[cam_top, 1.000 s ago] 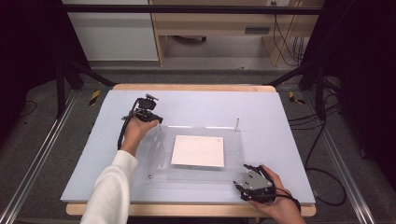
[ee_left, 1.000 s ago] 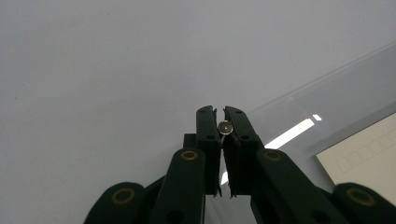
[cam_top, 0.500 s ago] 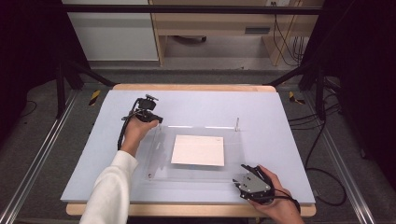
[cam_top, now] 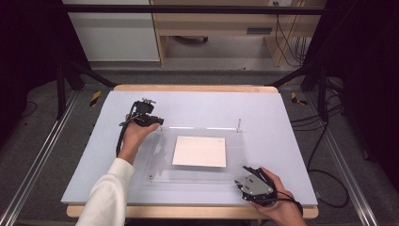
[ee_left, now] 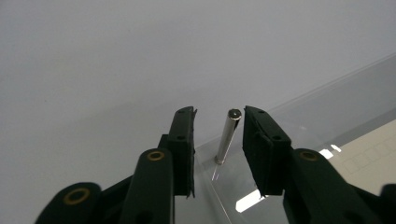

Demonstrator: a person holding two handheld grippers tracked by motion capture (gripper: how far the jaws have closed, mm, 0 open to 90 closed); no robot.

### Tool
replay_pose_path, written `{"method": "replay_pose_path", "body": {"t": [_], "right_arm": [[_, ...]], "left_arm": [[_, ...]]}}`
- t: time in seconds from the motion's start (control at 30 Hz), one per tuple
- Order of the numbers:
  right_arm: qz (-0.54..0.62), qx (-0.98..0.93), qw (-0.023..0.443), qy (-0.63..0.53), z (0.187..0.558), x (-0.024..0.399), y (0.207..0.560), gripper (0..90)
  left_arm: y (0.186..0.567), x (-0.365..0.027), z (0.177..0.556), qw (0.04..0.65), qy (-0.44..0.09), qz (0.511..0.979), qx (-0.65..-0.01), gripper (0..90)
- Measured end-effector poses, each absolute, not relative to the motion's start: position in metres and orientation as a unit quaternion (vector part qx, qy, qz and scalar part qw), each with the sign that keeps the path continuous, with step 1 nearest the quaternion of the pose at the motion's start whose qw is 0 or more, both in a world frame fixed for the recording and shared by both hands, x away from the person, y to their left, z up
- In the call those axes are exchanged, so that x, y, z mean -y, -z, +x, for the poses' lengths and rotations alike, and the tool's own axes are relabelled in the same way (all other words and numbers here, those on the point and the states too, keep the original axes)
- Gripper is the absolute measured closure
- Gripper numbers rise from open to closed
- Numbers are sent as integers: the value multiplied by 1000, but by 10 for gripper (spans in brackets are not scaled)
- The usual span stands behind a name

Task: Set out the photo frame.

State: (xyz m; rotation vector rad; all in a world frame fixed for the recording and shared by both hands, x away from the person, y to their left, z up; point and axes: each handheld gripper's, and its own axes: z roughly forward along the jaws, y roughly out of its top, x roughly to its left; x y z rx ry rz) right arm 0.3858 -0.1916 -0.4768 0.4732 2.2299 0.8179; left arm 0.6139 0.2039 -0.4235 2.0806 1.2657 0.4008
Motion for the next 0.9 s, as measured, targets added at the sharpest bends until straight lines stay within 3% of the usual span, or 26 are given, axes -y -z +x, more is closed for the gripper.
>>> {"method": "replay_pose_path", "body": {"t": [0.4,0.7,0.9], "right_arm": [[184,-859,355,-319,385,192,476,432],[188,-856,358,-323,385,192,473,444],[190,-853,359,-327,385,193,471,449]], "left_arm": [[403,-216,522,438,-245,765,-402,342],[408,-204,449,437,-280,790,-326,170],[413,-190,427,433,-289,802,-295,103]]}}
